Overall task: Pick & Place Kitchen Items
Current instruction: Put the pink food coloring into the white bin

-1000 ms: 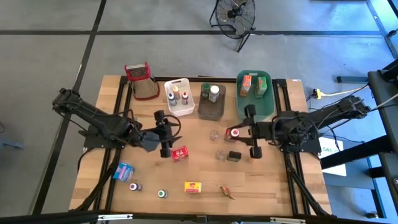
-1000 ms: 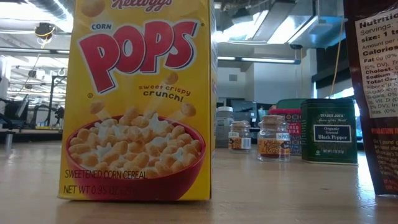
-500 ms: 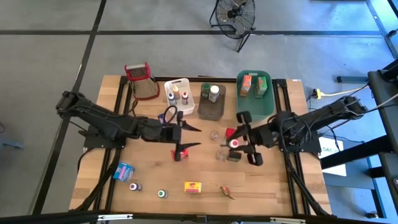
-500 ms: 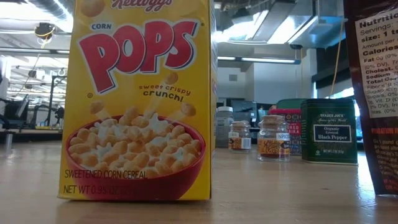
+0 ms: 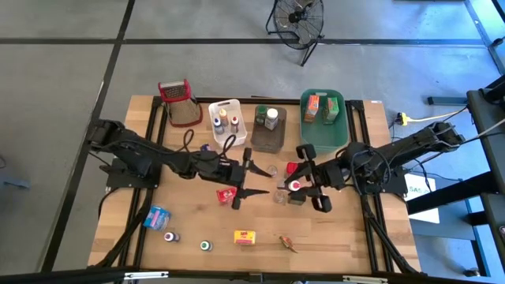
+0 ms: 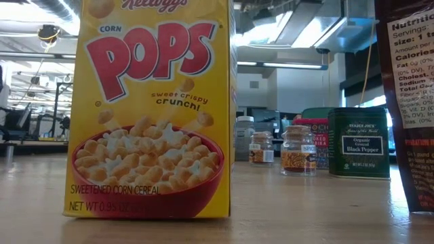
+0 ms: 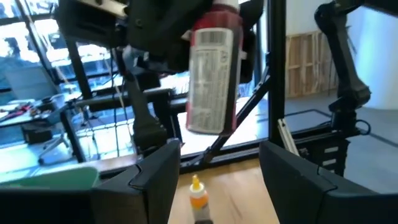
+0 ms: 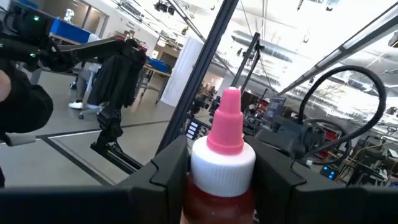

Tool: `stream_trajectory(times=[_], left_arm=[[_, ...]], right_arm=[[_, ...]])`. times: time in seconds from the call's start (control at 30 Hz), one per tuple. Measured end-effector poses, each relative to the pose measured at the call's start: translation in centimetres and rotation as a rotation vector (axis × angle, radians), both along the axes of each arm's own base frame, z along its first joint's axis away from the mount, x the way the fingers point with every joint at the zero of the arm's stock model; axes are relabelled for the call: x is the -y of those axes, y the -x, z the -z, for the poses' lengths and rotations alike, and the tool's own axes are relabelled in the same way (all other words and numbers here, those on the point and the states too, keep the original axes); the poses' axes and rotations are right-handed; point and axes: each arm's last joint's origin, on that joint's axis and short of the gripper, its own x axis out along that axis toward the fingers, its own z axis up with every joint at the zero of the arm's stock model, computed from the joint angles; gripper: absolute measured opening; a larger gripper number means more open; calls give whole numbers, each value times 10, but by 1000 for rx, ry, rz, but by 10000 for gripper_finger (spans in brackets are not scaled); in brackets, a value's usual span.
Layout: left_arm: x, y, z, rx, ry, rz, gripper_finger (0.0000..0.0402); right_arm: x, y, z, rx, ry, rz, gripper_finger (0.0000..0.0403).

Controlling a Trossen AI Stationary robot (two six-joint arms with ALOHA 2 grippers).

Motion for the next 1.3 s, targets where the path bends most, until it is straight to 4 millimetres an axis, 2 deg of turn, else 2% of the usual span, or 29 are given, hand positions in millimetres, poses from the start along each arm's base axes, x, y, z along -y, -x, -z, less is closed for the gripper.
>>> stream_trajectory(times=[0.37,0.93,1.17,1.3], left_arm=[[-14,-8,3,44,34,12,214],[-25,-12,8,12,27,-4,210],[-26,-22,19,0,25,7,208],[-26,-22,19,-7,24,5,201]], right_arm=[[9,-20,14,-33,-31,71,137],[29,-31,18,-41,-68,98,151],[29,-44,17,-76,-64,106,147],[29,-44,18,-86,-61,108,147]])
